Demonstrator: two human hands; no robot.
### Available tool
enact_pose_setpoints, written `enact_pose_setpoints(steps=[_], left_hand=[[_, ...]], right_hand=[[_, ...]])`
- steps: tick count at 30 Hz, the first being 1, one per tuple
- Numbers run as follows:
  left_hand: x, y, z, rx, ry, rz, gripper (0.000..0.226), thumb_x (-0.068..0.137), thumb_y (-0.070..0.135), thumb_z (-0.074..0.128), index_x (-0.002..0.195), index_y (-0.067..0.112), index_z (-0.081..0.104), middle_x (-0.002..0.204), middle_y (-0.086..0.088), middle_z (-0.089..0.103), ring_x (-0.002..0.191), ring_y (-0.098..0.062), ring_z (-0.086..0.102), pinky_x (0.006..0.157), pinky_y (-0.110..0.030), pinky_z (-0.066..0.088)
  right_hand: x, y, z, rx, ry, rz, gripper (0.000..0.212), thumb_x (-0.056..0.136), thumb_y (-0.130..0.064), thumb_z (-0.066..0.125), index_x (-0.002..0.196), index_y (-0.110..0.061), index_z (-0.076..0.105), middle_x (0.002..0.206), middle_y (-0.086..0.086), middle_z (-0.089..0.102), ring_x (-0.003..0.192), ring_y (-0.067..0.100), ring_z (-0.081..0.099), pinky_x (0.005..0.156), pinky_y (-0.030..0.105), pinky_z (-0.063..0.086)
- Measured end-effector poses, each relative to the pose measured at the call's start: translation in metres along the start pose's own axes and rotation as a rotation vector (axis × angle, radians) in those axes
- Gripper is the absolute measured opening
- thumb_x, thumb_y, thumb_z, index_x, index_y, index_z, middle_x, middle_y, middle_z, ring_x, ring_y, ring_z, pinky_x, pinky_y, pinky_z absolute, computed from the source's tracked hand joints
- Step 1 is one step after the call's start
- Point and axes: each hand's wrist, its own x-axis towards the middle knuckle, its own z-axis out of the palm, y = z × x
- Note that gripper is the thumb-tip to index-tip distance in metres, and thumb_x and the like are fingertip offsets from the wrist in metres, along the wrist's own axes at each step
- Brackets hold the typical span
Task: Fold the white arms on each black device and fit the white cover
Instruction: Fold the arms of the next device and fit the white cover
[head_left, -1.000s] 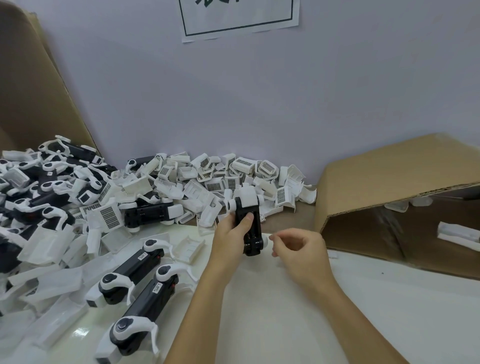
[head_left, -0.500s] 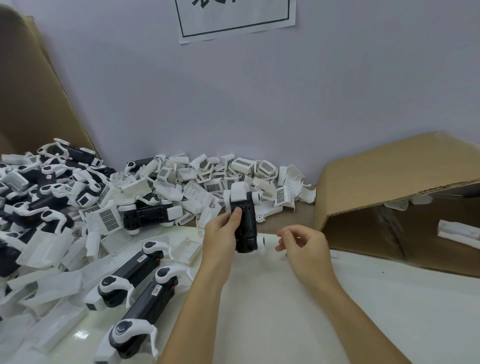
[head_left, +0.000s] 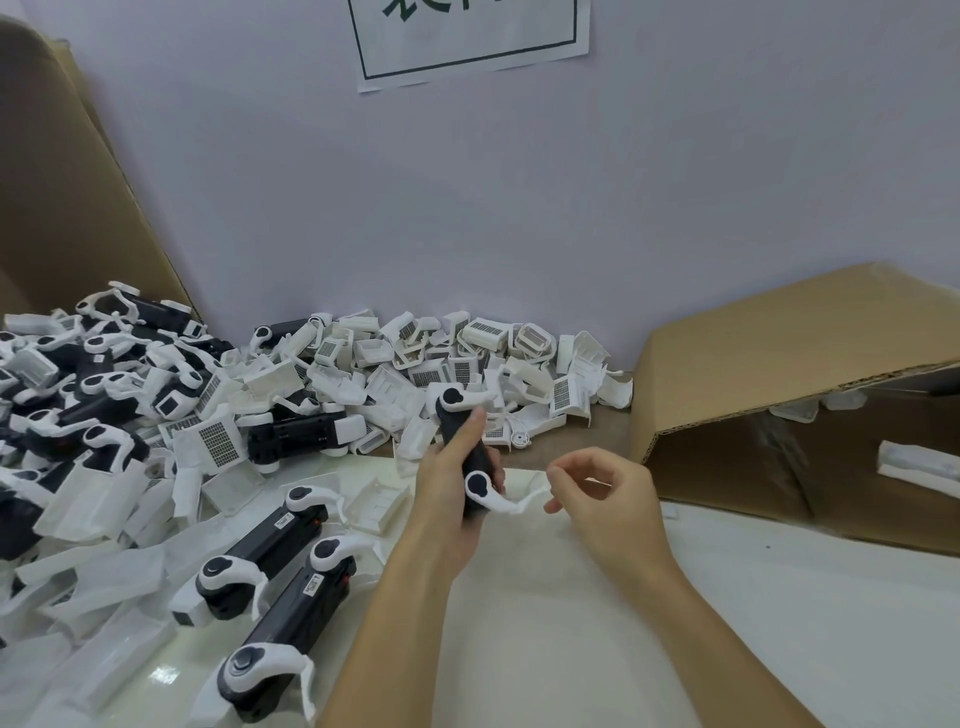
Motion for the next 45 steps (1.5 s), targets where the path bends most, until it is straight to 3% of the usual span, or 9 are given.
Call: enact_pose_setpoints(steps=[7, 9, 13, 16, 22, 26, 33, 39, 45], left_hand=[[0.006, -0.008, -0.003, -0.149, 0.027, 0.105, 0.064, 0.078, 0.045, 0.064, 0.126, 0.003, 0.06, 0.095, -0.01, 0.066, 0.084, -0.025, 0.063, 0.076, -0.038, 0.053], [0.008, -0.009, -0.002, -0.17, 0.015, 0.111, 0.06, 0.082, 0.045, 0.058, 0.122, 0.001, 0.062, 0.095, -0.01, 0.067, 0.085, -0.025, 0.065, 0.08, -0.038, 0.054], [0.005, -0.013, 0.003, -0.158, -0.034, 0.045, 0.046, 0.095, 0.039, 0.051, 0.118, 0.001, 0.064, 0.105, -0.017, 0.07, 0.089, -0.032, 0.07, 0.083, -0.05, 0.058], [0.001, -0.014, 0.005, -0.132, -0.107, 0.04, 0.044, 0.085, 0.036, 0.058, 0.112, 0.003, 0.066, 0.095, -0.015, 0.074, 0.08, -0.035, 0.072, 0.068, -0.052, 0.061], [0.003, -0.017, 0.006, -0.066, -0.087, 0.05, 0.031, 0.099, 0.03, 0.051, 0.102, 0.005, 0.068, 0.087, -0.011, 0.075, 0.073, -0.032, 0.071, 0.063, -0.046, 0.06], [0.001, -0.015, 0.006, -0.116, -0.09, 0.058, 0.036, 0.088, 0.034, 0.057, 0.105, 0.005, 0.068, 0.09, -0.011, 0.075, 0.072, -0.03, 0.072, 0.055, -0.039, 0.058], [0.001, -0.017, 0.006, -0.093, -0.115, 0.094, 0.04, 0.082, 0.036, 0.058, 0.105, 0.004, 0.068, 0.091, -0.011, 0.075, 0.072, -0.027, 0.072, 0.056, -0.036, 0.058], [0.001, -0.016, 0.006, -0.066, -0.134, 0.116, 0.039, 0.084, 0.036, 0.058, 0.103, 0.004, 0.067, 0.09, -0.011, 0.074, 0.074, -0.026, 0.072, 0.06, -0.037, 0.06], [0.0, -0.015, 0.008, -0.018, -0.098, 0.084, 0.031, 0.1, 0.028, 0.048, 0.107, 0.004, 0.065, 0.088, -0.013, 0.07, 0.074, -0.032, 0.068, 0.066, -0.045, 0.058]], right_hand=[[0.003, 0.001, -0.002, 0.086, -0.13, 0.123, 0.028, 0.101, -0.007, 0.047, 0.086, -0.009, 0.07, 0.064, 0.007, 0.067, 0.061, 0.03, 0.07, 0.056, 0.027, 0.043], [0.003, -0.002, -0.001, 0.21, -0.24, 0.209, 0.016, 0.095, -0.013, 0.053, 0.101, -0.011, 0.067, 0.076, 0.012, 0.072, 0.071, 0.033, 0.073, 0.061, 0.03, 0.045], [-0.001, -0.002, 0.007, 0.368, -0.423, 0.337, 0.03, 0.088, -0.024, 0.063, 0.116, -0.013, 0.062, 0.096, 0.017, 0.074, 0.08, 0.033, 0.072, 0.066, 0.03, 0.048], [-0.003, 0.001, 0.011, 0.333, -0.348, 0.327, 0.018, 0.099, -0.021, 0.059, 0.115, -0.012, 0.061, 0.093, 0.012, 0.074, 0.076, 0.025, 0.07, 0.066, 0.029, 0.051], [-0.003, 0.005, 0.012, 0.314, -0.307, 0.275, 0.014, 0.099, -0.007, 0.057, 0.112, -0.009, 0.063, 0.09, 0.012, 0.072, 0.077, 0.023, 0.069, 0.077, 0.04, 0.057], [-0.003, 0.005, 0.01, 0.3, -0.338, 0.264, 0.013, 0.099, -0.006, 0.055, 0.11, -0.008, 0.063, 0.082, 0.01, 0.071, 0.071, 0.02, 0.066, 0.071, 0.035, 0.054], [-0.001, 0.011, 0.011, 0.274, -0.353, 0.249, 0.018, 0.092, -0.01, 0.057, 0.109, -0.016, 0.06, 0.079, 0.006, 0.071, 0.071, 0.018, 0.066, 0.08, 0.045, 0.054], [0.0, 0.01, 0.012, 0.311, -0.36, 0.268, 0.019, 0.088, -0.02, 0.06, 0.107, -0.018, 0.058, 0.076, 0.006, 0.068, 0.069, 0.018, 0.063, 0.074, 0.038, 0.052], [0.0, 0.011, 0.011, 0.321, -0.358, 0.289, 0.016, 0.1, -0.009, 0.056, 0.115, -0.013, 0.058, 0.086, 0.011, 0.068, 0.075, 0.02, 0.063, 0.076, 0.035, 0.053]])
